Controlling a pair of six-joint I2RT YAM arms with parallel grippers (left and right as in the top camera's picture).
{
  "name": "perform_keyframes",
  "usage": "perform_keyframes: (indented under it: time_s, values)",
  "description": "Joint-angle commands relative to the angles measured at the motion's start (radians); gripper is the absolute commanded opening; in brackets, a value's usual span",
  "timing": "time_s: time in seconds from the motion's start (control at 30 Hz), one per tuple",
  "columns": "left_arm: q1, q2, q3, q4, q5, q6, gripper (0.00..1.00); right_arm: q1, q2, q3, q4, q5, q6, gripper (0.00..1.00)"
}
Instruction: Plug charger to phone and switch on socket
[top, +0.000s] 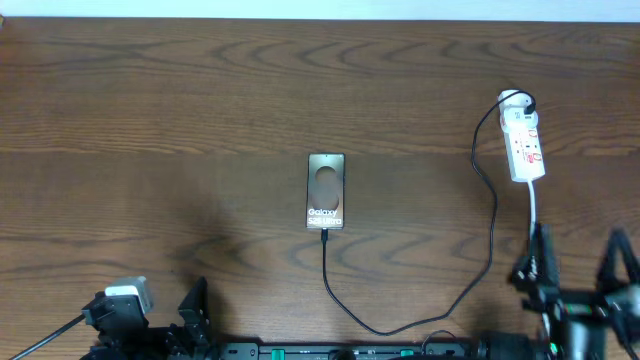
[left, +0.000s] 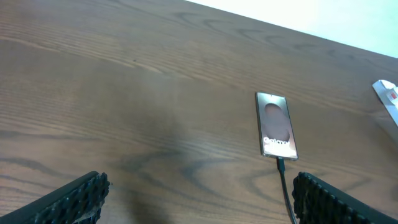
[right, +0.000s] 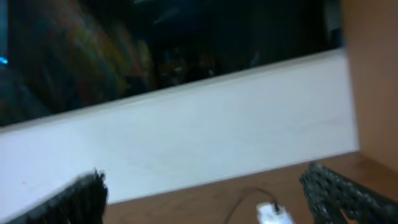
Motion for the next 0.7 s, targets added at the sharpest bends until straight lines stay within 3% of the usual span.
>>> perform_keyframes:
  time_s: [0.0,0.67]
  values:
    - [0.003,-0.007,0.016,-0.002,-0.013,0.02,0.96,0.006,-0.006,-0.13,0.084,-0.113,-0.016,0.99]
    - [0.003,-0.007,0.016,-0.002,-0.013,0.02,0.96,0.013,-0.007,-0.543,0.517,-0.127,-0.013,0.99]
